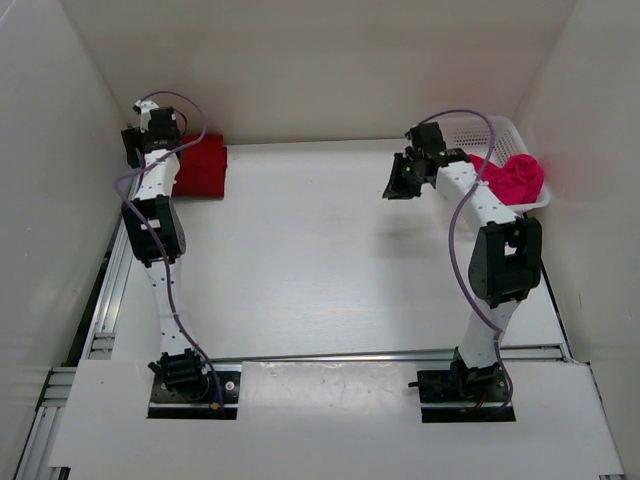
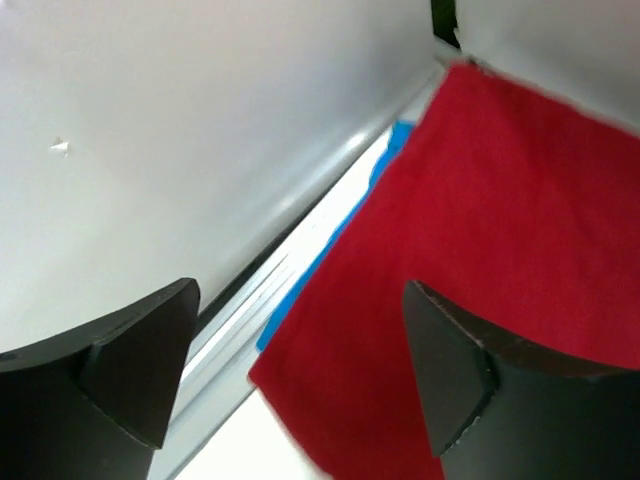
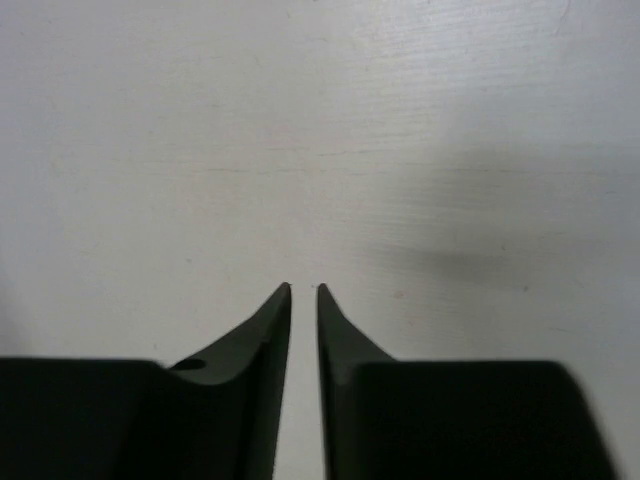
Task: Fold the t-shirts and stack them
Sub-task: Put the neatly folded tshirt into the corner of the board with the left arm, then grab crumpled tshirt from bin with the right arm
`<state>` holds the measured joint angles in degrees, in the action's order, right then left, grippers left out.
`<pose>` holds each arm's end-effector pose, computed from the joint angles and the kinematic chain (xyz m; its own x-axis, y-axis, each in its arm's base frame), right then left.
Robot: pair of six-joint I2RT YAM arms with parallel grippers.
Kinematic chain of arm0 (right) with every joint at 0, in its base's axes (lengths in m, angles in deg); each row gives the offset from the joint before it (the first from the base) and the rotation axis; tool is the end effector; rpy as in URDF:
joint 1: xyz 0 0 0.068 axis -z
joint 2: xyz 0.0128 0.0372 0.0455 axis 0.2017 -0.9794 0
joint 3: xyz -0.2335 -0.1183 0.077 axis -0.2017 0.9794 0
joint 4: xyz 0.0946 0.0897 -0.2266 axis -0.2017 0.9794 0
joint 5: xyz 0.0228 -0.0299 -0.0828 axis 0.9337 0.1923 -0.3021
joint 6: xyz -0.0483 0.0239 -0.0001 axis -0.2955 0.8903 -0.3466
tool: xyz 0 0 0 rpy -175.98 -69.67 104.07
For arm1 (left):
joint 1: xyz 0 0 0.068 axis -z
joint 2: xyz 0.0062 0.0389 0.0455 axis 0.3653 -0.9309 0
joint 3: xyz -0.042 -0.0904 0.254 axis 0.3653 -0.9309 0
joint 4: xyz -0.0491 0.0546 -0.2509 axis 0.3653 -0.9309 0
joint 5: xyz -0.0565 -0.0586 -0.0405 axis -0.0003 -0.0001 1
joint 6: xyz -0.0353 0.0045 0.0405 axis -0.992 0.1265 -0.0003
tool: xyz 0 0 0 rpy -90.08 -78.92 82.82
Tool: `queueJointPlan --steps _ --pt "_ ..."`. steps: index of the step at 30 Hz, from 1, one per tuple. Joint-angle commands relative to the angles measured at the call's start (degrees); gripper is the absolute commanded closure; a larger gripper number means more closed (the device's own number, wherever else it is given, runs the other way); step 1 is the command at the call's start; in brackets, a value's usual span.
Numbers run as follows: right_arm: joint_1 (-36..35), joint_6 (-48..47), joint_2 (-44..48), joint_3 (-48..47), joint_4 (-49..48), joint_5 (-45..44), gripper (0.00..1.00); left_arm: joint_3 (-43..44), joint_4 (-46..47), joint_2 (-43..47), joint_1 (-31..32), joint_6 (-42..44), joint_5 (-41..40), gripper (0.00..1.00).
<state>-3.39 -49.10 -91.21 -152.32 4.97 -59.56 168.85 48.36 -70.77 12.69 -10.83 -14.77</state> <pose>0.4065 0.1149 0.2666 -0.8328 0.1858 -0.5215 -0.0197 0.9315 0.3632 0.5609 0.1109 0.2198 -0.5492 -0.0811 -0.8318 -0.6744 0.6308 0.3838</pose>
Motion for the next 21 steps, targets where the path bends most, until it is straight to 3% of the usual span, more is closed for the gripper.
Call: queueJointPlan --steps 1,2,3,7,10,13,16,21 --pt "0.6 -2.3 1.3 -9.6 3.4 -3.7 0.75 -5.4 1.3 13.1 1.1 -0.3 4.3 0.05" --pt "1.9 -2.8 1.3 -13.5 4.3 -5.2 0.67 -10.6 1.3 19.1 2.0 -0.3 6.4 0.03" --pt "2.7 -2.9 0.8 -15.4 4.9 -8.0 0.52 -13.7 1.3 22.5 2.7 -0.3 11.8 0.0" --pt "9.2 -0.4 -5.7 -25.3 9.2 -15.2 0.31 -26.7 1.3 38.4 5.0 -0.3 23.6 0.0" --pt "15.8 4.1 -11.3 -33.5 11.3 -20.4 0.29 -35.8 0.0 48.7 5.0 -0.3 35.1 0.0" --pt "21.2 8.7 -18.6 -38.2 11.3 -23.8 0.29 -34.1 -10.2 49.2 5.6 -0.3 43.7 0.0" --pt "23.5 11.0 -24.6 -39.0 4.9 -24.3 0.29 -37.1 -19.4 49.2 5.6 -0.3 51.0 0.04" --pt "23.6 11.0 -30.8 -41.6 3.3 -31.8 0.29 -43.9 -21.6 52.0 6.3 -0.3 48.5 0.09"
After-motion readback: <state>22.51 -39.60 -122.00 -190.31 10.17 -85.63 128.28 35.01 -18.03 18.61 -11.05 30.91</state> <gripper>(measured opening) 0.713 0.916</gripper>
